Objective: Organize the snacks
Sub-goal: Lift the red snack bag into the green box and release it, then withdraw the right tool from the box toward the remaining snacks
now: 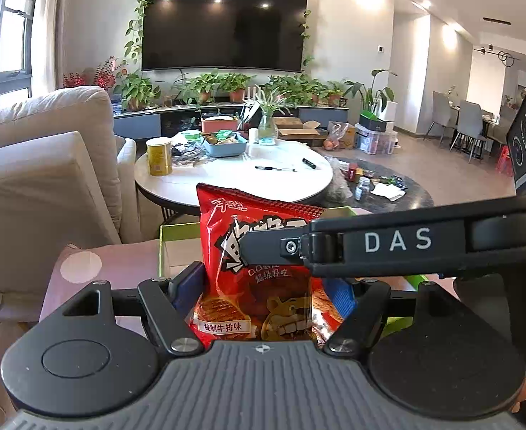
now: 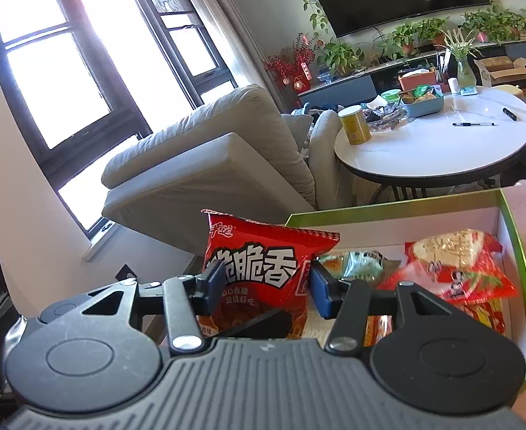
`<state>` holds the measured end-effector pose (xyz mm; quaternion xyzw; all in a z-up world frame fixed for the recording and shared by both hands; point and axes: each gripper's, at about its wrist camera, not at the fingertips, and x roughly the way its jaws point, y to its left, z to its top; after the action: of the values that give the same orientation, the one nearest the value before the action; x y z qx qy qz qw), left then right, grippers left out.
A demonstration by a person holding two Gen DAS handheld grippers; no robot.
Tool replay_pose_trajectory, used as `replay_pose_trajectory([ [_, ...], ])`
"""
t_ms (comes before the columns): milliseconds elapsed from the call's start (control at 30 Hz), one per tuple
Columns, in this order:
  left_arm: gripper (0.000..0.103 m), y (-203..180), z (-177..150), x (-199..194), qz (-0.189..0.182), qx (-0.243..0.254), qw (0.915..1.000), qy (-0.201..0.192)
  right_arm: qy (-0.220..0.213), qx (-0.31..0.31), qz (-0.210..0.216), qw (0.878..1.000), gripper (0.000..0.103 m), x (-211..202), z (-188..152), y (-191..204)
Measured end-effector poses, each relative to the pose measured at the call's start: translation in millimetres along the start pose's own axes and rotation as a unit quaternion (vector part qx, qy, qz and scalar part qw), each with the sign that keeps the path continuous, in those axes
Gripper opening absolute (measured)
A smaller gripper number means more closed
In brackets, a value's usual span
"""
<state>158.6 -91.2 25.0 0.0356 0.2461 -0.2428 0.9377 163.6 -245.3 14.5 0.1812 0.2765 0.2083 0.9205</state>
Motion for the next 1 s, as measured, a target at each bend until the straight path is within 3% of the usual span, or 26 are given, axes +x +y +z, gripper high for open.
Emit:
replay_pose_trajectory([
  [267, 0.069, 11.5, -12.6, 28.9, -0.002, -0.015, 0.9997, 0.021, 0.013, -0.018, -0.014, 1.000, 0.064, 24.6, -2.3, -8.2],
  [433, 0.075, 19.2, -26.5, 31.5, 0.003, -0.026, 0.9989, 0.039, 0.039, 0.001, -0.024, 0.999, 0.064, 29.5, -10.4, -22.3],
  [733, 0.082, 25.3, -27.7, 1.1, 0.029, -0.037, 0.9988, 0.016, 0.012, 0.002, -0.042, 0.999, 0.065, -2.2, -15.1, -20.9],
  [1000, 0.085, 16.3, -43.5, -26.8, 0.050, -0.041, 0.9979, -0.001, -0.065, -0.096, -0.110, 0.987, 0.065, -41.6, -36.9, 6.4],
])
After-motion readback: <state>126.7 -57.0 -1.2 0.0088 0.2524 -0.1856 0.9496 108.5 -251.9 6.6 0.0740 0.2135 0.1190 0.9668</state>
